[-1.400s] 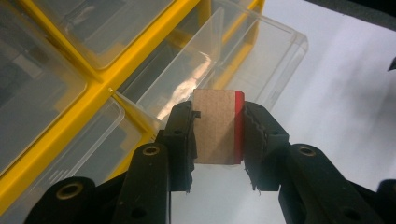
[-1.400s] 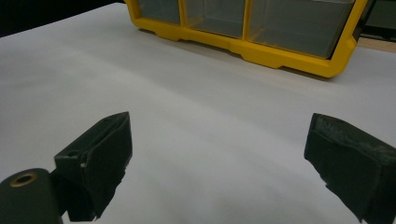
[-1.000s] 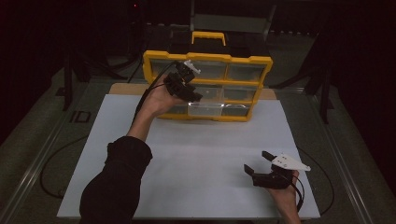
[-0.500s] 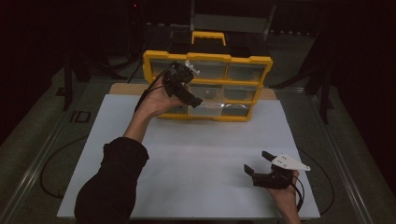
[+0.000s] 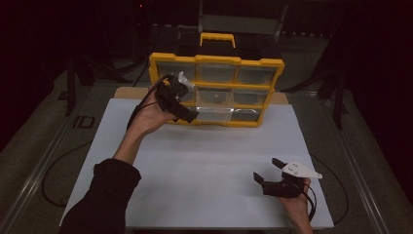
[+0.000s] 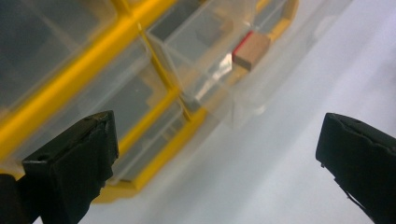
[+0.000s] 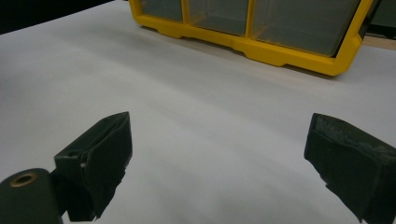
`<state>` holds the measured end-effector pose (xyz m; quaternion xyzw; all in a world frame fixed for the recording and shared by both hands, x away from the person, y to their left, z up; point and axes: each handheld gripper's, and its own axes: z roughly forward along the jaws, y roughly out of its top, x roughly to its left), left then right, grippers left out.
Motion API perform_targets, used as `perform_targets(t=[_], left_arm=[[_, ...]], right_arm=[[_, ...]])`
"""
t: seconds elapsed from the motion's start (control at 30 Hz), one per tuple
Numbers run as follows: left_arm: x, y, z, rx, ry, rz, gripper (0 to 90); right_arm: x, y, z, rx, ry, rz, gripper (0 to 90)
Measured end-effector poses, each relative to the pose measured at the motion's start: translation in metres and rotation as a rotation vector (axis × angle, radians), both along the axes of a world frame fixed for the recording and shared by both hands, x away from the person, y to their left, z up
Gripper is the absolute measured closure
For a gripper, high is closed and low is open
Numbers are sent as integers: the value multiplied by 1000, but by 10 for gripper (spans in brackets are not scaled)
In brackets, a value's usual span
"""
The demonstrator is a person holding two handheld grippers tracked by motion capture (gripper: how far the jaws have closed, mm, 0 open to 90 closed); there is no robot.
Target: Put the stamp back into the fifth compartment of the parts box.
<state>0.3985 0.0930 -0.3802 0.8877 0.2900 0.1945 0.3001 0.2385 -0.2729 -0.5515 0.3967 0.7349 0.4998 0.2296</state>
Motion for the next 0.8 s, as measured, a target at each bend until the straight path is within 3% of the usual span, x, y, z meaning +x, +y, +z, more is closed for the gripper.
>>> perform_targets(t=[0.2,0.27,0.33,0.37,0.43,0.47,0.8], left_arm=[[-12,12,-14,0,-3,-9,2],[-23,19,-22,12,-16,-17,2],[-23,19,-22,12,-16,-17,2],[-33,28,-32,-3,-22,-13,2],[-36,31,-34,-6,-27,-12,2],[-42,38,-41,-26,-36,-2,2],[-75,67,-72,-15,-93,39,2]], right_arm=[[0,1,0,1,-2,1,74],[0,1,0,2,-2,2,74],[-1,1,0,2,-1,2,74],[-1,1,0,4,-1,2,74],[-1,2,0,2,-2,4,74],[-1,2,0,1,-3,5,74],[-2,5,0,6,-7,11,74]])
